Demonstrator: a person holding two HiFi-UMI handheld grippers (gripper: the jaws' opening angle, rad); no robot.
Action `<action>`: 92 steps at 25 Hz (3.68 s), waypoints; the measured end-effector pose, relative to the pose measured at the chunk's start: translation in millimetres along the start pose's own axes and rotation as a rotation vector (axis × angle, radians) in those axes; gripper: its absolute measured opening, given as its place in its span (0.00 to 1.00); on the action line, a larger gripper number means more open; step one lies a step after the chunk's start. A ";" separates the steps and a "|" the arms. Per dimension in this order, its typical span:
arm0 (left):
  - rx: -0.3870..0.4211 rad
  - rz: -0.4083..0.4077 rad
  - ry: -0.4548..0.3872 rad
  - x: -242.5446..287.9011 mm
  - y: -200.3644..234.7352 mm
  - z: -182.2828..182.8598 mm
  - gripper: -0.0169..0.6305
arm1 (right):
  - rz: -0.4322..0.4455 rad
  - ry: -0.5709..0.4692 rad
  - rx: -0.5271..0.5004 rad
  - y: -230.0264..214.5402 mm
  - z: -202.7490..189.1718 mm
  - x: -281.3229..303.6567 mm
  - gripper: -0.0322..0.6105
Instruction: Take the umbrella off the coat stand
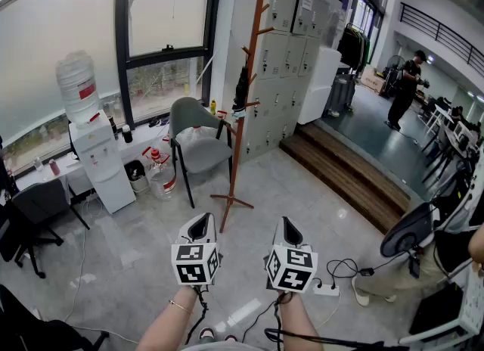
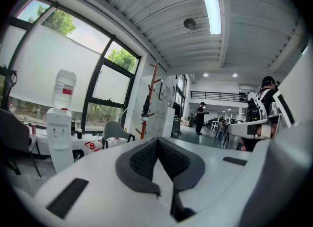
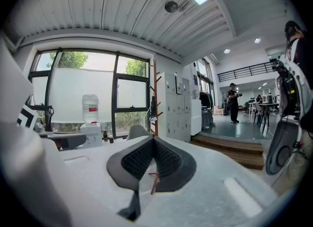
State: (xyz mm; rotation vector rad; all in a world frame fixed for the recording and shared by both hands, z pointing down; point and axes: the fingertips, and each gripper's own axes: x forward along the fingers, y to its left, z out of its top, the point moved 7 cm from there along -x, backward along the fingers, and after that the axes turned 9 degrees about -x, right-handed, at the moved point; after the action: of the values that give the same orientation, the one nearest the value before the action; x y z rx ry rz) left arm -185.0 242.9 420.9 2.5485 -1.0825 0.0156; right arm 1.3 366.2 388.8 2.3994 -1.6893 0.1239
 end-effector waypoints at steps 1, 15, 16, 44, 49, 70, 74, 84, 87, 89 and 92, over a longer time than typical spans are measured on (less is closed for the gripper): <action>-0.001 0.000 0.000 1.1 3.5 0.0 0.03 | -0.001 0.001 0.000 2.1 -0.3 2.0 0.06; -0.009 -0.016 0.018 13.4 45.0 6.3 0.03 | -0.057 -0.022 0.022 28.0 3.7 23.9 0.06; -0.009 -0.017 0.025 14.9 47.2 6.4 0.03 | -0.061 -0.016 0.023 28.8 3.2 25.3 0.06; -0.013 0.069 0.014 212.3 58.8 46.2 0.03 | -0.028 0.025 0.010 -52.0 31.6 223.3 0.06; -0.018 0.096 0.001 250.0 56.1 51.0 0.03 | -0.005 0.030 0.003 -73.5 34.3 262.2 0.06; 0.006 0.138 0.002 349.2 97.0 68.2 0.03 | 0.062 0.068 -0.016 -76.0 38.6 384.5 0.06; 0.010 0.114 -0.017 386.9 111.0 88.8 0.03 | 0.048 0.035 -0.027 -73.8 59.6 421.4 0.06; 0.008 0.072 -0.029 469.4 146.8 135.9 0.03 | 0.013 0.010 -0.034 -66.7 101.4 505.9 0.06; 0.015 0.063 -0.028 491.7 159.8 146.5 0.03 | -0.001 0.000 -0.025 -63.9 111.0 531.3 0.06; 0.015 0.061 -0.027 505.7 169.9 154.0 0.03 | -0.007 -0.004 -0.018 -61.9 117.5 547.3 0.06; 0.017 0.054 -0.025 526.1 183.3 163.6 0.03 | -0.019 -0.007 -0.009 -60.0 124.3 568.6 0.06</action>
State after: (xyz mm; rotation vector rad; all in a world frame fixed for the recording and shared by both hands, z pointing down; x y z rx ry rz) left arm 36.4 -293.8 409.4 2.5399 -1.1649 0.0069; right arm 245.9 -164.9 365.7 2.4114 -1.6660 0.1045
